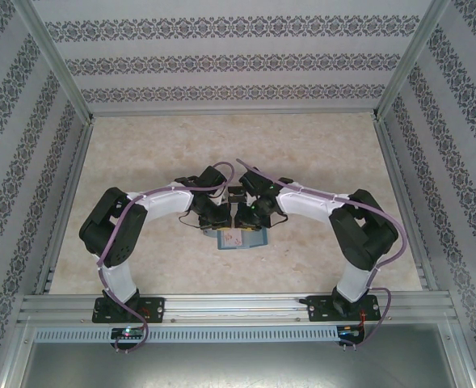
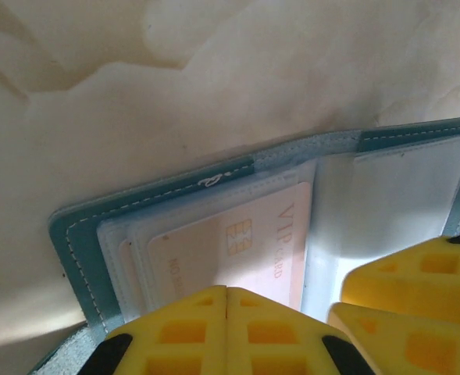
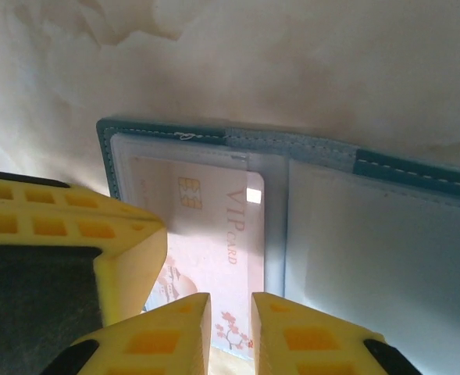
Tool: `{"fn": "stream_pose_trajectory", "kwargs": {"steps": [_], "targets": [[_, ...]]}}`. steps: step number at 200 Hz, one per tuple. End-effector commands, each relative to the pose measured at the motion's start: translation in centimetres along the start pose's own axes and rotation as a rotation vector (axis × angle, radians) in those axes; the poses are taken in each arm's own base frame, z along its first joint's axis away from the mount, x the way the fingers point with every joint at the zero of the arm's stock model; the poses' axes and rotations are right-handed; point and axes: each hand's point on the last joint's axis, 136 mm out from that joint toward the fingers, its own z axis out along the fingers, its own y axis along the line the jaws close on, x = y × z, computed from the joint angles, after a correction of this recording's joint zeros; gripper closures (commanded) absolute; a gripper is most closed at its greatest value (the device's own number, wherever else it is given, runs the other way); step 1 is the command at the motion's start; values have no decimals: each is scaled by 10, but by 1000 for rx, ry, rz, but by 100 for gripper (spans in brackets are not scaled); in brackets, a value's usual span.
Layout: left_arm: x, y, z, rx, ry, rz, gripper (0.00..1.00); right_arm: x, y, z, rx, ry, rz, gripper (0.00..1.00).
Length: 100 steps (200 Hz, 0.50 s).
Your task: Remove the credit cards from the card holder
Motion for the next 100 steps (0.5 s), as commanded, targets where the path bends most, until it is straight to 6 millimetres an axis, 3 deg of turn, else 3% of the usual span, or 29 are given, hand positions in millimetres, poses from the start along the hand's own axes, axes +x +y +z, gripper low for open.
{"fn": "stream_pose_trajectory", "kwargs": {"steps": [1, 100], "targets": [[8, 5, 5, -27, 34, 10, 100, 0, 1, 8, -28, 23, 23, 78], [7, 3, 5, -26, 35, 11, 100, 1, -12, 21, 10, 42, 31, 75]]}}
